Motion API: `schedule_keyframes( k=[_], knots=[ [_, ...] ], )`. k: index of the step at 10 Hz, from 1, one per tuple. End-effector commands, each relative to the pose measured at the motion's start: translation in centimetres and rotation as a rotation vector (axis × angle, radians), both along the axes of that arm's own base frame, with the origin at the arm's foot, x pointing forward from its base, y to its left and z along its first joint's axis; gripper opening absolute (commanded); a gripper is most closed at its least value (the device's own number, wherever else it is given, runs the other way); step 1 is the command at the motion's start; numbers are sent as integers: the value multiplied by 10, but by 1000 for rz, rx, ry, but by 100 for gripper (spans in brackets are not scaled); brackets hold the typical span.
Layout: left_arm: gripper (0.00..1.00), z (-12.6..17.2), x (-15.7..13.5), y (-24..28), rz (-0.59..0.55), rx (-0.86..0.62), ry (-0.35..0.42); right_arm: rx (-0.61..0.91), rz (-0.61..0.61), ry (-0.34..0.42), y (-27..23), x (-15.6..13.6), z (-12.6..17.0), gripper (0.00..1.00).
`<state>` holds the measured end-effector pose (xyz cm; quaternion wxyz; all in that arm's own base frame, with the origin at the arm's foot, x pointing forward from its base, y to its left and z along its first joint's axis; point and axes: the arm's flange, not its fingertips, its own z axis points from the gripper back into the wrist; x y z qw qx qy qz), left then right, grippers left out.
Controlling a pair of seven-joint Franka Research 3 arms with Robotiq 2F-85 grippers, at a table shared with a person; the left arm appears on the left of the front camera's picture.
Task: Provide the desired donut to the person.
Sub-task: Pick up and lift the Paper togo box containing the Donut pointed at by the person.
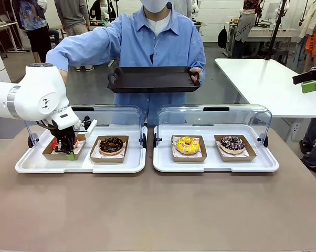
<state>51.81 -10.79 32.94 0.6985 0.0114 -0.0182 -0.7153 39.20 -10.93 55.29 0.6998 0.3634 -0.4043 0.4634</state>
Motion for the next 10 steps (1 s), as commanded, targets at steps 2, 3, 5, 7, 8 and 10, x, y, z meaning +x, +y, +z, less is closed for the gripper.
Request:
schedule_keyframes(
  k=[2, 3, 5, 7, 8, 10],
  knots=[
    [0, 4, -5, 5, -15, -11, -13, 4, 6, -1, -1, 1, 0, 100],
    [0, 4, -8, 5, -8, -9, -15, 4, 6, -1, -1, 1, 0, 100],
    [0, 9, -15, 6, 39, 35, 1, 4, 6, -1, -1, 1, 0, 100],
    [0, 22, -33, 7, 101, 77, -1, 4, 6, -1, -1, 1, 0, 100],
    [0, 32, -46, 9, 136, 102, -11, 4, 6, -1, -1, 1, 0, 100],
    [0, 54, -72, 11, 168, 142, -9, 4, 6, -1, -1, 1, 0, 100]
  ],
)
